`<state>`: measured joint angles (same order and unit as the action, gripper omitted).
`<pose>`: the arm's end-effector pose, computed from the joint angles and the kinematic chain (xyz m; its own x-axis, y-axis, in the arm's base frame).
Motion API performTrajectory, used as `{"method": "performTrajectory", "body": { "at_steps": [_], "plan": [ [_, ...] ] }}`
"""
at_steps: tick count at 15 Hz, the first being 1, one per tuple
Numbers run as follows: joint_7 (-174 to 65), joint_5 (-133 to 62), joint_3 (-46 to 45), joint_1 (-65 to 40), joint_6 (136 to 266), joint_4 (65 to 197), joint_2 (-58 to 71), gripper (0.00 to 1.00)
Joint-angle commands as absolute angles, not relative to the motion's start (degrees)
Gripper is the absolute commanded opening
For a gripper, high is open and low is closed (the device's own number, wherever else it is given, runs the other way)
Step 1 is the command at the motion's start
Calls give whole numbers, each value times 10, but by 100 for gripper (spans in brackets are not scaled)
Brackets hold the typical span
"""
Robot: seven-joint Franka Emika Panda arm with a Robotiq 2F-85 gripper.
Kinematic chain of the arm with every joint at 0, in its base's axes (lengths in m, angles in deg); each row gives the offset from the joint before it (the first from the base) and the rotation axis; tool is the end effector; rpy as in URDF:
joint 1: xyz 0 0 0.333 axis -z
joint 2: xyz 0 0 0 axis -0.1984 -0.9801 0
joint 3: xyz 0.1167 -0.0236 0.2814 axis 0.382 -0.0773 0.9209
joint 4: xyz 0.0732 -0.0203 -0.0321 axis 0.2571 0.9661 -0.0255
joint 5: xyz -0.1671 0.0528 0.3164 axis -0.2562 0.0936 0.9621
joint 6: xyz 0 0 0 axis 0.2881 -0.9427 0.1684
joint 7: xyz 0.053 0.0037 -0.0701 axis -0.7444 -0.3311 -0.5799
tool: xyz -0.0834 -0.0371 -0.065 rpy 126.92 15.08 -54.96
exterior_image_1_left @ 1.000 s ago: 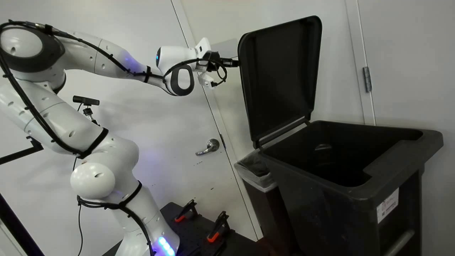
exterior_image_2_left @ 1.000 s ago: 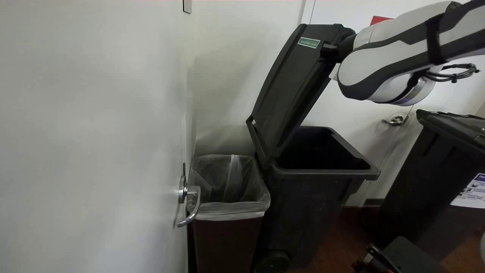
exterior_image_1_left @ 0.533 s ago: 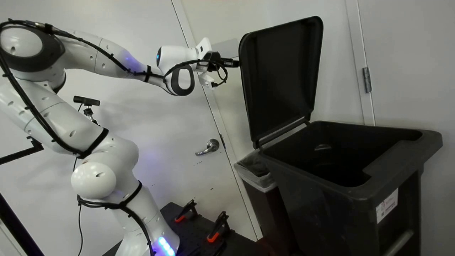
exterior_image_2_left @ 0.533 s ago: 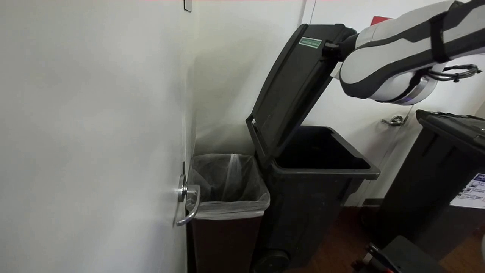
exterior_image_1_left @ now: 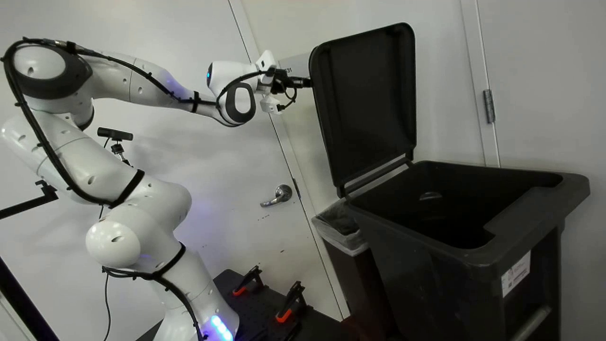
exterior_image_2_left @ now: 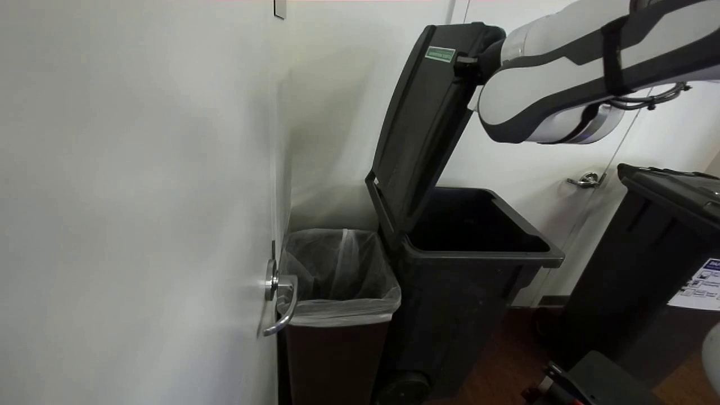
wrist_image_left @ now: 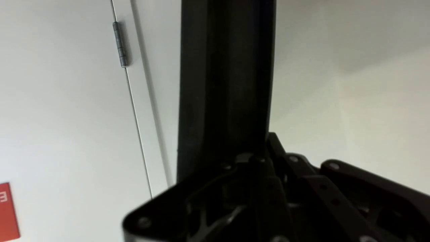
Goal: Open the lid of the black bin
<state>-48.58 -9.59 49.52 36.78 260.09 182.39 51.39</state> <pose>0.4408 -0.0099 0.5644 0.2175 -0.2681 0.9385 -0.3652 -0.9141 -0.1764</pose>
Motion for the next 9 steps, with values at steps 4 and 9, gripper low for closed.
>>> {"method": "performTrajectory", "body": {
  "at_steps": [4,9],
  "plan": [
    [-445,-148,664,547,2509,1750,587,1],
    [-400,-205,748,624,2494,1716,624,1]
  ]
}}
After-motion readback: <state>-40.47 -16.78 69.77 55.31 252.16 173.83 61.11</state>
